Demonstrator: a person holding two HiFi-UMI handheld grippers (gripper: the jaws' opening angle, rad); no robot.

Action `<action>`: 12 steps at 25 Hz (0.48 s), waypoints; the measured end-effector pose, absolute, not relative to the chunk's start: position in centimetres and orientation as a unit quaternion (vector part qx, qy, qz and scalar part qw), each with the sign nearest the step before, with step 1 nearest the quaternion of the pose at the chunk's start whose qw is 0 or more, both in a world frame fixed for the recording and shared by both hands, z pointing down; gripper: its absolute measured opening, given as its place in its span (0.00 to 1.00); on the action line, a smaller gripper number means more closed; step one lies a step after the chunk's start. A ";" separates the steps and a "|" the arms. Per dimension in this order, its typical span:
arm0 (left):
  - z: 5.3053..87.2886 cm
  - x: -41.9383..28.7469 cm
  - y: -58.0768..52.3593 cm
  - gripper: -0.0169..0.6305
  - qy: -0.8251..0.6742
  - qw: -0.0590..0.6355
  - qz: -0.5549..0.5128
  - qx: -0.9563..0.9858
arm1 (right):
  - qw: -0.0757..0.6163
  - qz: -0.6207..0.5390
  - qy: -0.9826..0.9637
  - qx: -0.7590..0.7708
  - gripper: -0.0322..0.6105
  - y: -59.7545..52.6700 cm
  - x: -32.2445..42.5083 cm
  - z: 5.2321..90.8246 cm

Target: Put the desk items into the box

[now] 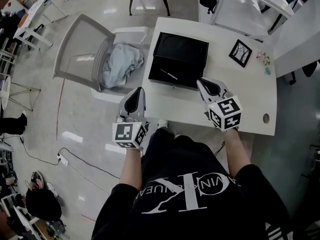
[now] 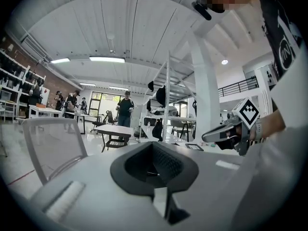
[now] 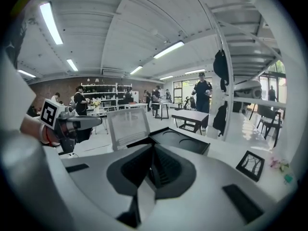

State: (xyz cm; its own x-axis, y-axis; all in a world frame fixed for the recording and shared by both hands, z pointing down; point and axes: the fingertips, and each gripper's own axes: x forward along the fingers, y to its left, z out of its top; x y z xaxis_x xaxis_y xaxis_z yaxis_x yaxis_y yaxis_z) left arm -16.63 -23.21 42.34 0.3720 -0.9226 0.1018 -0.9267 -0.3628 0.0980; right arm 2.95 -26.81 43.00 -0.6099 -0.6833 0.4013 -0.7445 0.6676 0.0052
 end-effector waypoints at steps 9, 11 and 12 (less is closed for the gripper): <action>41.6 -16.1 -22.1 0.04 -0.562 0.061 0.007 0.825 | 0.152 0.060 -0.894 0.417 0.09 -25.5 4.4 41.5; 41.4 -16.0 -21.9 0.04 -0.563 0.060 0.006 0.824 | 0.145 0.056 -0.893 0.421 0.09 -25.3 4.6 41.2; 41.3 -15.9 -21.8 0.04 -0.563 0.060 0.005 0.824 | 0.141 0.054 -0.893 0.423 0.09 -25.2 4.7 41.0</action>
